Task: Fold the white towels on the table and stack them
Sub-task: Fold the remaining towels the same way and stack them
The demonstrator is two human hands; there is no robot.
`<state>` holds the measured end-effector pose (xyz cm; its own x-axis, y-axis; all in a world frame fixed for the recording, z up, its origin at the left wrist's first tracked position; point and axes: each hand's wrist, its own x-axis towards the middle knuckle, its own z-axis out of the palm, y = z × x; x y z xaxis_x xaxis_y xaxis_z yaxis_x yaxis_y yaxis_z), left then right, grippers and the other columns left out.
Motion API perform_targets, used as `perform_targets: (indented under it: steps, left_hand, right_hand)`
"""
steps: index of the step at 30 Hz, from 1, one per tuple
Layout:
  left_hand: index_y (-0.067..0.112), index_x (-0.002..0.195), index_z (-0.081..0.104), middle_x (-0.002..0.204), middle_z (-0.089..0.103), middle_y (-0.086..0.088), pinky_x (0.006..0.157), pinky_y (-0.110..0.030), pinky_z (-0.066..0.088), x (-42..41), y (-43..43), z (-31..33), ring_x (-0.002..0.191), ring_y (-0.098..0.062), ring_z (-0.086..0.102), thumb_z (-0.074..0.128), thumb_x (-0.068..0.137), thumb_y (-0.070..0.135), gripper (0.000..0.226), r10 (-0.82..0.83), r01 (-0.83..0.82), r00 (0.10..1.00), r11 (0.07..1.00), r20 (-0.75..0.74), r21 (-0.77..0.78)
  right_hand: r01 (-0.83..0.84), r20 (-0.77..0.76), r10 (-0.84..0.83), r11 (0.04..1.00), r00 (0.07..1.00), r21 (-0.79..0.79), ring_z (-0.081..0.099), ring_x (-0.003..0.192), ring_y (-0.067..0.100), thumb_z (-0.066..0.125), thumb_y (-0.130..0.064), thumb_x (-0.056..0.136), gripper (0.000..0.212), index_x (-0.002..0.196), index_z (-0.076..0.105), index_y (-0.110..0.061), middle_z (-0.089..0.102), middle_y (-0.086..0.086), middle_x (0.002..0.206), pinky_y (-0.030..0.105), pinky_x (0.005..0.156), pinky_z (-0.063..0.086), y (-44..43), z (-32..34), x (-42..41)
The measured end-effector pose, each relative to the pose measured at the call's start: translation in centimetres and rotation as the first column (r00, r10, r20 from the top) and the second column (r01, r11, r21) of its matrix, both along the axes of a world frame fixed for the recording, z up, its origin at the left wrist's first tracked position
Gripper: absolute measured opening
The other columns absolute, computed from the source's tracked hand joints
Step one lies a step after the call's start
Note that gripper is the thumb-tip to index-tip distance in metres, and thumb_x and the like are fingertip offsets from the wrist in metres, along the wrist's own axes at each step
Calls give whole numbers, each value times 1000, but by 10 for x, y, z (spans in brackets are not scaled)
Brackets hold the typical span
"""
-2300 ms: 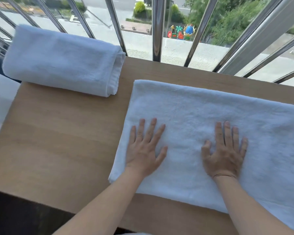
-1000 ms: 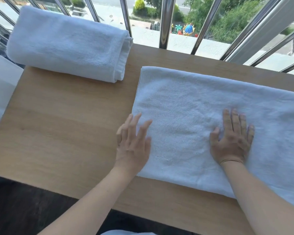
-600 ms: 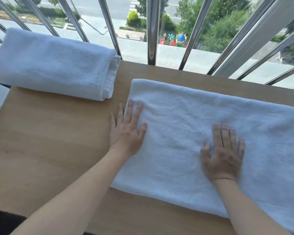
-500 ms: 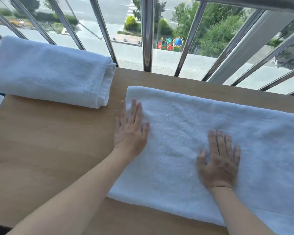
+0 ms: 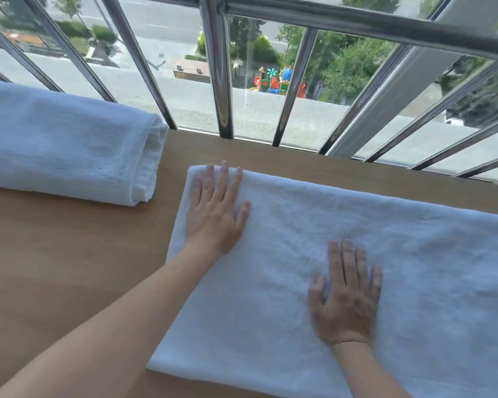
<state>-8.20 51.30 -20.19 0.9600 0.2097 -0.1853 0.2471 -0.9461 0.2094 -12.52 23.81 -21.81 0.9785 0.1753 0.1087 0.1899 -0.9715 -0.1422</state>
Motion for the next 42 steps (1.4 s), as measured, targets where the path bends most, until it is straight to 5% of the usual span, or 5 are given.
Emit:
perform_targets:
  steps: [6, 18, 26, 34, 42]
  left_hand:
    - [21, 159, 25, 167, 16, -2, 119, -55, 19, -85, -92, -7, 154, -29, 10, 28, 104, 39, 58, -282, 289, 951, 957, 124, -37]
    - [22, 154, 38, 163, 27, -9, 119, -63, 13, -73, -128, 12, 151, -41, 15, 27, 100, 40, 58, -95, 99, 994, 992, 51, -82]
    - [30, 158, 25, 167, 17, -4, 122, -55, 8, -74, -142, -5, 153, -33, 12, 30, 98, 42, 61, -107, 103, 991, 993, 80, 53]
    - [26, 159, 19, 168, 10, -3, 120, -61, -2, -63, -185, 2, 153, -39, 2, 21, 92, 36, 68, 2, -3, 1000, 1000, 5, 25]
    - [33, 159, 3, 166, -12, 3, 122, -49, -12, -1, -340, -5, 152, -22, -20, 10, 97, 45, 63, -101, 101, 995, 994, 11, -32]
  right_hand:
    - [-14, -4, 14, 1000, 1000, 23, 31, 147, 31, 38, -29, 88, 65, 152, 40, -15, 34, 8, 160, 61, 117, 22, -2, 0, 1]
    - [21, -134, -10, 997, 991, 80, 30, 149, 26, 33, -34, 94, 58, 150, 44, -21, 36, 4, 159, 56, 120, 18, 4, 16, 0]
    - [-152, -265, 140, 988, 954, -26, -11, 153, 10, 14, -56, 100, 58, 156, 1, -47, -7, -12, 166, 42, 124, -8, -62, 7, 19]
    - [111, -252, -122, 992, 960, -55, 2, 154, 23, 17, -50, 98, 64, 159, 8, -34, 4, 3, 168, 41, 124, -4, -156, 13, 63]
    - [-30, -210, 35, 999, 977, 24, 9, 154, 18, 19, -49, 98, 61, 157, 23, -36, 11, -2, 166, 36, 124, -1, -219, 15, 75]
